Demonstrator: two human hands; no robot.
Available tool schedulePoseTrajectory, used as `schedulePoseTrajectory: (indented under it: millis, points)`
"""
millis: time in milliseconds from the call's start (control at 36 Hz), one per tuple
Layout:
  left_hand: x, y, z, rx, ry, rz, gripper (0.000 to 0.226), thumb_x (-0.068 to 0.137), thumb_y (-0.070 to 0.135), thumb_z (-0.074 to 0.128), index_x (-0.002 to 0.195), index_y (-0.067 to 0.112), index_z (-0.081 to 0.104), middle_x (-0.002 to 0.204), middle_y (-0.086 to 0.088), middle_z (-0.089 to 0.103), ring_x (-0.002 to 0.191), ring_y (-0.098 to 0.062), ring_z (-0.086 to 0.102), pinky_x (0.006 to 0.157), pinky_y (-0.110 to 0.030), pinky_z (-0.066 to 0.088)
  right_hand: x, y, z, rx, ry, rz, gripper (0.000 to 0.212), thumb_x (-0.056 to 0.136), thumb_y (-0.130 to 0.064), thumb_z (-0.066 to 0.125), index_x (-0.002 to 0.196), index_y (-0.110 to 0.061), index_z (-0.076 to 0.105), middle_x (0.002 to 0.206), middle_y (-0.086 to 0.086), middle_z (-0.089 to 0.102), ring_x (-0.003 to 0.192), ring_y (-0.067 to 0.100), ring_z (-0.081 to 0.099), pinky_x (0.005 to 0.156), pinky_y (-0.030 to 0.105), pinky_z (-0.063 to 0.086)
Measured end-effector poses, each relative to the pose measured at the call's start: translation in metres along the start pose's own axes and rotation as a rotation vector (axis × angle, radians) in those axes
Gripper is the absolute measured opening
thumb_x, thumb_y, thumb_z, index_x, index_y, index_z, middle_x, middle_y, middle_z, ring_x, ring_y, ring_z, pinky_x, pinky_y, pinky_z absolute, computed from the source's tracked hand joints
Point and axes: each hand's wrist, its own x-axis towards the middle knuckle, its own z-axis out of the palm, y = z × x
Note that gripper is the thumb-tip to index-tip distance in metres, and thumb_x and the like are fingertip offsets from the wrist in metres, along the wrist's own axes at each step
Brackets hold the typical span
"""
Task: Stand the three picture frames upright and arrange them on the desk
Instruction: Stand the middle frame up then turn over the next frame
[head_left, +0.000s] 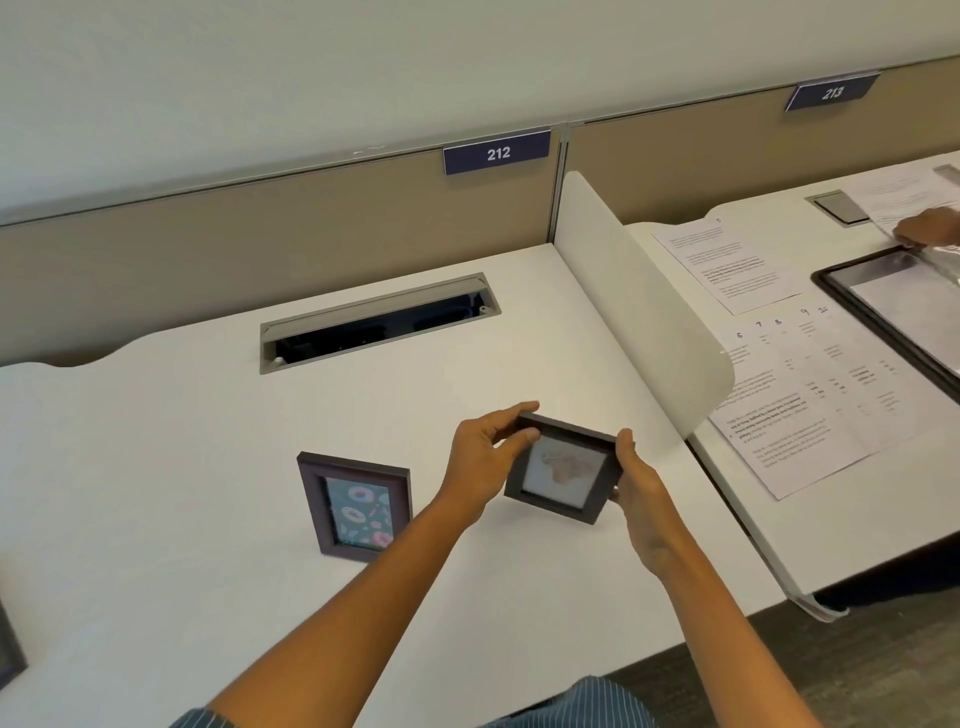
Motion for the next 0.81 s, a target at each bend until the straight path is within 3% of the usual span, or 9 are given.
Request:
schedulePoseTrajectory:
  millis: [83,306,500,611,806]
  points:
    - [0.014,-0.001,0.007,0.009,0.022,-0.036,0.036,0.101,0.012,0.068,0.134,0.024,0.072,0.123,0.006,0.076,0.109,0.001,0.069,0.081,-0.009,0.056,0.012,0.003,0.004,0.049,0.050,0.061,0.076,0.095,-0.079,0.038,0.137,-0.025,0.071,0.134,0.006,0.077,0.134,0.031,0.064,0.126,0.061,0.037]
    - [0.037,-0.010,0.017,0.024,0.062,-0.085,0.038,0.103,0.013,0.064,0.140,0.022,0.067,0.128,0.010,0.068,0.103,0.004,0.063,0.073,-0.006,0.055,0.029,0.005,0.011,0.097,0.093,0.098,0.067,0.101,-0.074,0.039,0.135,-0.026,0.072,0.130,0.005,0.078,0.131,0.032,0.066,0.123,0.060,0.040]
    - [0.049,-0.009,0.021,0.066,0.059,-0.091,0.039,0.103,0.016,0.064,0.141,0.024,0.066,0.133,0.009,0.067,0.112,-0.006,0.062,0.087,-0.014,0.057,0.037,0.003,0.009,0.115,0.117,0.119,0.063,0.105,-0.071,0.041,0.138,-0.025,0.070,0.132,0.007,0.076,0.130,0.030,0.065,0.125,0.061,0.037]
    - [0.049,-0.008,0.022,0.068,0.071,-0.092,0.038,0.103,0.017,0.065,0.140,0.025,0.067,0.130,0.010,0.068,0.109,-0.006,0.064,0.072,-0.006,0.056,0.038,0.003,0.010,0.115,0.134,0.122,0.057,0.106,-0.068,0.042,0.133,-0.027,0.071,0.130,0.006,0.077,0.127,0.030,0.066,0.124,0.062,0.039]
    - [0.043,-0.010,0.023,0.108,0.103,-0.132,0.038,0.104,0.015,0.063,0.142,0.023,0.066,0.115,0.017,0.068,0.098,0.004,0.063,0.062,-0.003,0.051,0.035,0.002,0.009,0.102,0.128,0.117,0.056,0.107,-0.068,0.042,0.136,-0.029,0.069,0.133,0.004,0.076,0.129,0.029,0.065,0.122,0.060,0.041]
